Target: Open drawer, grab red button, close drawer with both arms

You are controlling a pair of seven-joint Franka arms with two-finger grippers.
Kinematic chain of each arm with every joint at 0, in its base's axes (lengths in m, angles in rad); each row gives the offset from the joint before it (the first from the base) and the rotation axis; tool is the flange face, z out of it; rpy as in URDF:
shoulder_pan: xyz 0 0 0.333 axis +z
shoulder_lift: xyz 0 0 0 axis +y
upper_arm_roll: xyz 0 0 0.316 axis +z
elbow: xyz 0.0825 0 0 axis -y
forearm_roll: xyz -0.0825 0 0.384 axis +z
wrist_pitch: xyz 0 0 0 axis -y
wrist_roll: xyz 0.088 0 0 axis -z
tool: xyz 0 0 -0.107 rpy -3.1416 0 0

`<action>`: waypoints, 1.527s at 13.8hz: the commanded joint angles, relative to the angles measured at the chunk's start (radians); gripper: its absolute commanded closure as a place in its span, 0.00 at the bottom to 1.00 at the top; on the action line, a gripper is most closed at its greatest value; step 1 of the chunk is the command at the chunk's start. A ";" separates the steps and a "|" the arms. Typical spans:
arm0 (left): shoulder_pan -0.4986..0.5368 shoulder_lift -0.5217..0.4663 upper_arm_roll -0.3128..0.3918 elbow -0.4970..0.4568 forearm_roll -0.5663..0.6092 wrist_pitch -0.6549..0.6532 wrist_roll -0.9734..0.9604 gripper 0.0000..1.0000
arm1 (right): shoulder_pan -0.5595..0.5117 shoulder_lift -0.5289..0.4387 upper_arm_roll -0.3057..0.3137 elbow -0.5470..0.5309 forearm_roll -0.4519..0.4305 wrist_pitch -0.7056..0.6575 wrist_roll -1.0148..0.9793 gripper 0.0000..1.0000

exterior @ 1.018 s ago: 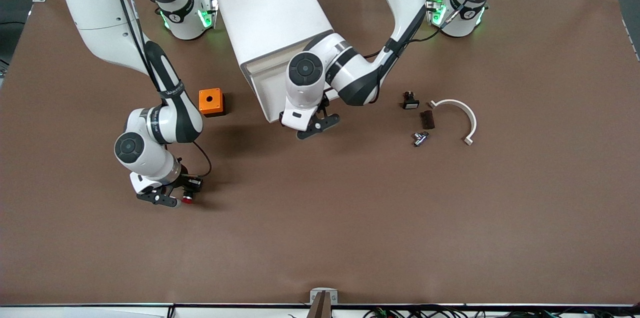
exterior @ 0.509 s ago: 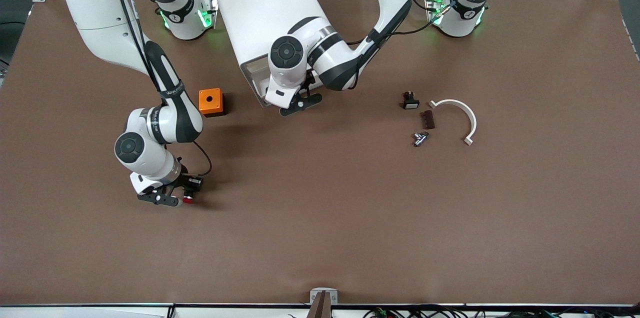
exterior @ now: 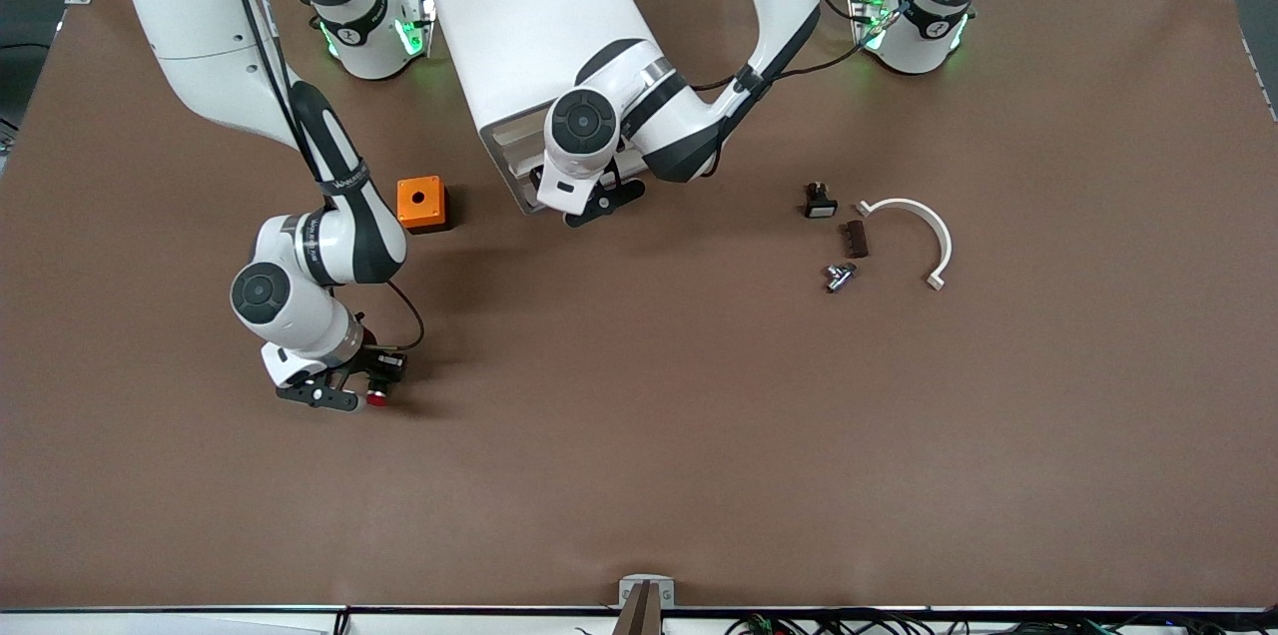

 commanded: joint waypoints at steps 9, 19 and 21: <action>0.028 -0.025 -0.001 -0.038 -0.122 -0.034 -0.009 0.01 | -0.007 -0.096 0.012 0.045 0.025 -0.228 -0.026 0.00; 0.262 -0.285 0.013 0.000 0.168 -0.252 0.122 0.01 | -0.129 -0.464 0.009 0.156 -0.129 -0.842 -0.219 0.00; 0.342 -0.382 0.011 -0.001 0.203 -0.369 0.236 0.01 | -0.180 -0.464 0.009 0.257 -0.130 -0.965 -0.282 0.00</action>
